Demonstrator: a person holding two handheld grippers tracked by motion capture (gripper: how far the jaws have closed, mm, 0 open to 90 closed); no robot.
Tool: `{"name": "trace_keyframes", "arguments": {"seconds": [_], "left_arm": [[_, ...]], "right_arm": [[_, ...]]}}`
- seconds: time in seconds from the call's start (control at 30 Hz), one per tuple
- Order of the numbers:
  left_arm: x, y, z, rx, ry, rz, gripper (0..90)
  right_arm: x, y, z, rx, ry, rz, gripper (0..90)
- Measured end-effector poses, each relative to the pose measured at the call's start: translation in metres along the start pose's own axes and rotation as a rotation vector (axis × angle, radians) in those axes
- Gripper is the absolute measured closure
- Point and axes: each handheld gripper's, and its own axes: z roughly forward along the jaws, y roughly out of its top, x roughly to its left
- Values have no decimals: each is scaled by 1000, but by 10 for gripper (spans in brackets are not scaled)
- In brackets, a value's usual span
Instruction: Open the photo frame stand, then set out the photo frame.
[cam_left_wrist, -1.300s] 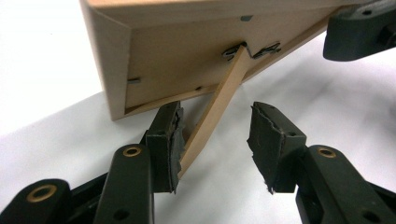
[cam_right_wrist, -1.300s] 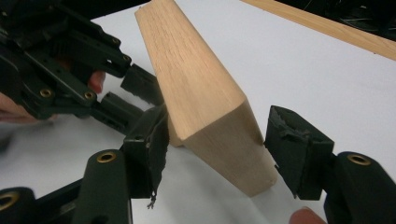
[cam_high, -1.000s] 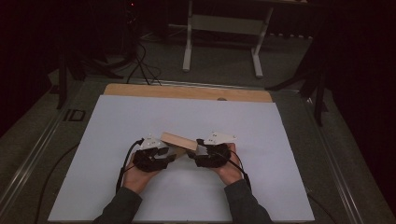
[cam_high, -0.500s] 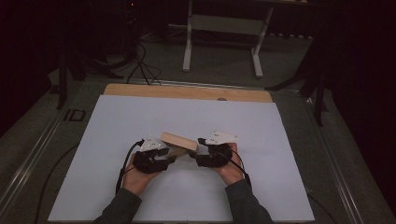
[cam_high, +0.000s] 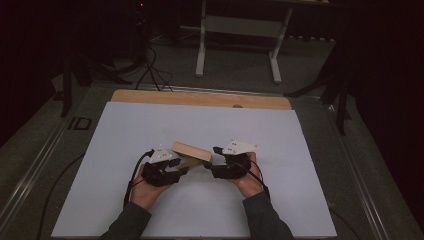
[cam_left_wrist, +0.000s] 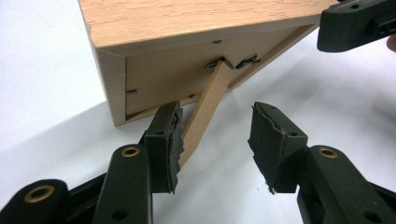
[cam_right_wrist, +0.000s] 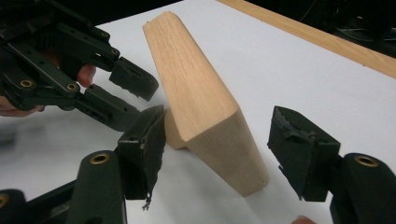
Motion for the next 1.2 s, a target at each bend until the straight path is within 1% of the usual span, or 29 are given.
{"name": "trace_keyframes", "arguments": {"seconds": [0.43, 0.93, 1.1, 1.2], "left_arm": [[-2, 1, -1, -3, 1, 4, 534], [-5, 2, -3, -11, -2, 8, 534], [-5, 3, -5, -16, -6, 5, 535], [-5, 3, -5, -16, -5, 10, 535]], "right_arm": [[2, 5, -6, -16, 7, -21, 352], [1, 10, -15, -48, 3, -16, 353], [-1, 11, -18, -61, -4, -1, 357], [-3, 11, -19, -67, -7, 1, 364]]}}
